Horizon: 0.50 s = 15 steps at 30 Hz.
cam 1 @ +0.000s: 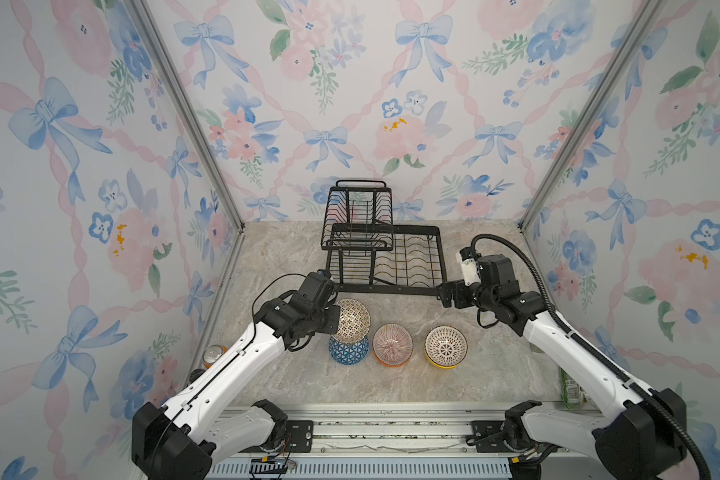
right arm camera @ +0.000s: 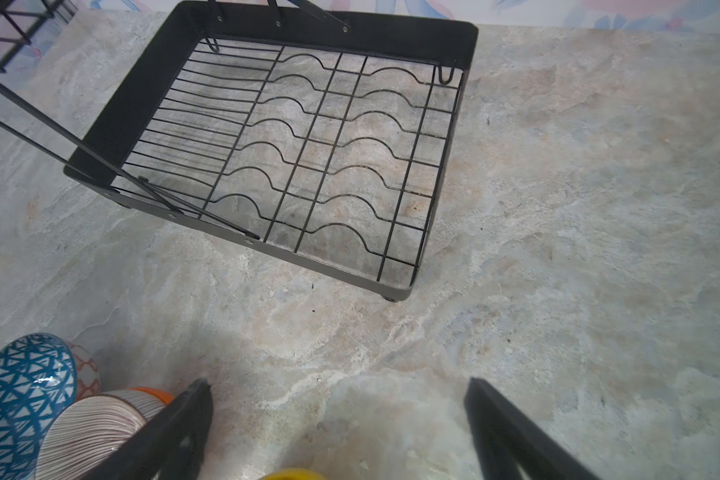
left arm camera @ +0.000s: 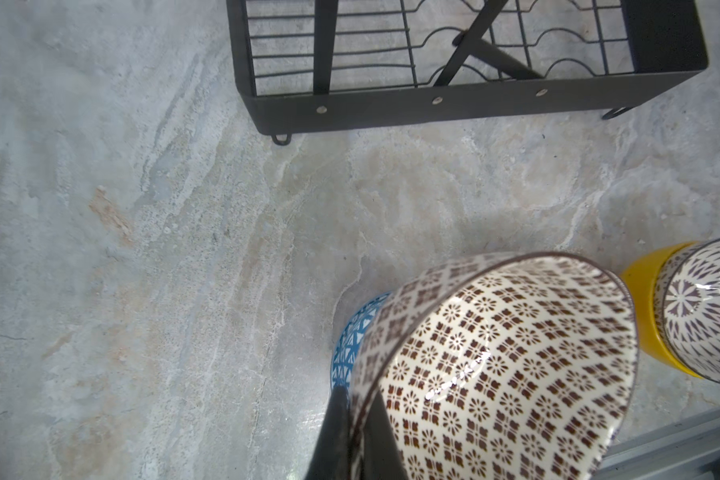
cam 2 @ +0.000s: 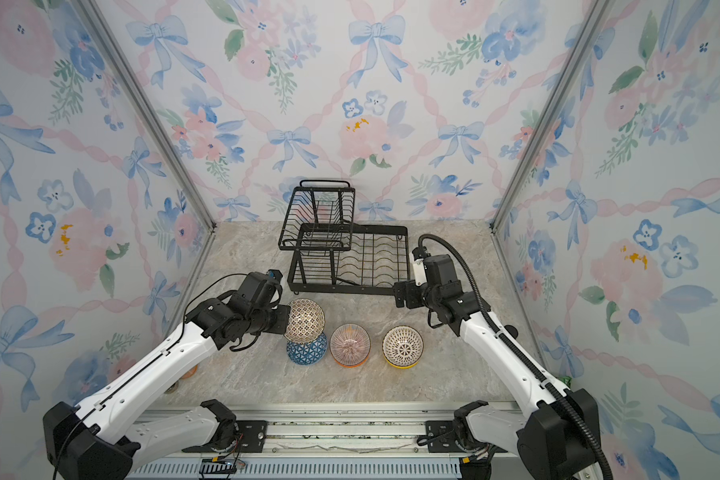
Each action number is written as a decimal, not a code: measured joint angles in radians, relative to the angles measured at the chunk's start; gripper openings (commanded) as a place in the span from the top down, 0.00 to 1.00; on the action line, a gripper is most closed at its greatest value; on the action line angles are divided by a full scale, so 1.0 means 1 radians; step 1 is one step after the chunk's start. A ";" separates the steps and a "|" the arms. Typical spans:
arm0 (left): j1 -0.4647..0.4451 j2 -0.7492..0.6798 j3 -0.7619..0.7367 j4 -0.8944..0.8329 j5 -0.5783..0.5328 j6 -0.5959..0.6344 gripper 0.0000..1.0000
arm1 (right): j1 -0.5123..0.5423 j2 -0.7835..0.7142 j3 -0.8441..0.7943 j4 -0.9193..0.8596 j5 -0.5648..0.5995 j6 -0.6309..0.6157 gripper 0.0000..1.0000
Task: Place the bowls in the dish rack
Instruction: 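Close the left gripper on the bowl rim and lift it up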
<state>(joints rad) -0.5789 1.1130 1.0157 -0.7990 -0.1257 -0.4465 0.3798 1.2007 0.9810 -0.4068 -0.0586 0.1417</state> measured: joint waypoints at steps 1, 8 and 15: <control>-0.011 0.000 0.011 0.001 -0.015 0.000 1.00 | 0.002 0.000 0.013 -0.003 -0.013 0.000 0.03; -0.079 -0.002 0.038 0.088 -0.077 -0.003 1.00 | 0.025 -0.024 0.078 -0.030 -0.089 0.001 0.03; -0.152 0.016 0.037 0.282 -0.102 0.001 1.00 | 0.068 -0.051 0.119 -0.069 -0.130 0.013 0.03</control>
<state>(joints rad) -0.7311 1.1294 1.0531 -0.5167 -0.2276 -0.4454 0.4473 1.1496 1.1004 -0.4763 -0.1890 0.1543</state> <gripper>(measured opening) 0.049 0.967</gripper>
